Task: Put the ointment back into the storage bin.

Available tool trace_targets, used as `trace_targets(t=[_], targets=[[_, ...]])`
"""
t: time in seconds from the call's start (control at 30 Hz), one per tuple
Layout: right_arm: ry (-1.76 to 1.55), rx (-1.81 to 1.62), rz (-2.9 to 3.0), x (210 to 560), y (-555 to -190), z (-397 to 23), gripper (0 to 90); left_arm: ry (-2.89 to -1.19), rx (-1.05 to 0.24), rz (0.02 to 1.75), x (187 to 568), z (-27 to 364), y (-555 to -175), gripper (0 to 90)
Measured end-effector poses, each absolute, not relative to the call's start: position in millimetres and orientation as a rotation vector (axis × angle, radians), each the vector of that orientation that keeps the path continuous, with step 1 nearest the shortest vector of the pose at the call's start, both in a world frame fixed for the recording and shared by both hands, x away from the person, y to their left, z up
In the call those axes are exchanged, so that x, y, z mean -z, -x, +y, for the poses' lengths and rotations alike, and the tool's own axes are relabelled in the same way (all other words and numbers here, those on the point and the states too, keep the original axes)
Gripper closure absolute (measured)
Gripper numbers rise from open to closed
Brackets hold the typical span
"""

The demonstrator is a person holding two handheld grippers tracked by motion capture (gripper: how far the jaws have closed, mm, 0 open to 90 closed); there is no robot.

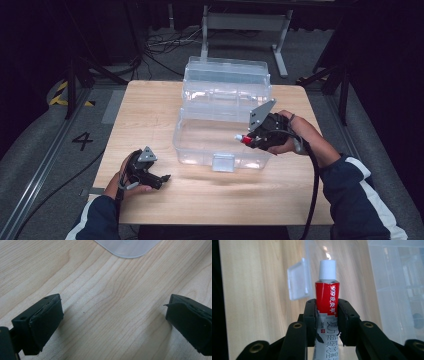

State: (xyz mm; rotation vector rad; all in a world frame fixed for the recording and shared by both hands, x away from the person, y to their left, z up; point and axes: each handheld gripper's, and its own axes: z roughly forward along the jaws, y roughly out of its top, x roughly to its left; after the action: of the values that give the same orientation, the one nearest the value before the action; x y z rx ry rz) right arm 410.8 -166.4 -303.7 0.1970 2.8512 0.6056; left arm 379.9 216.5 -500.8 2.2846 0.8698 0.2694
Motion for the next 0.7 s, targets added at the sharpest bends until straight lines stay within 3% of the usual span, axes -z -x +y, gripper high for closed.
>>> trace_targets(t=[0.7], targets=[[-0.245, -0.51, 2.866, 318, -450, -149, 71.0, -2.285, -0.269, 0.87, 501, 216, -380, 1.5]])
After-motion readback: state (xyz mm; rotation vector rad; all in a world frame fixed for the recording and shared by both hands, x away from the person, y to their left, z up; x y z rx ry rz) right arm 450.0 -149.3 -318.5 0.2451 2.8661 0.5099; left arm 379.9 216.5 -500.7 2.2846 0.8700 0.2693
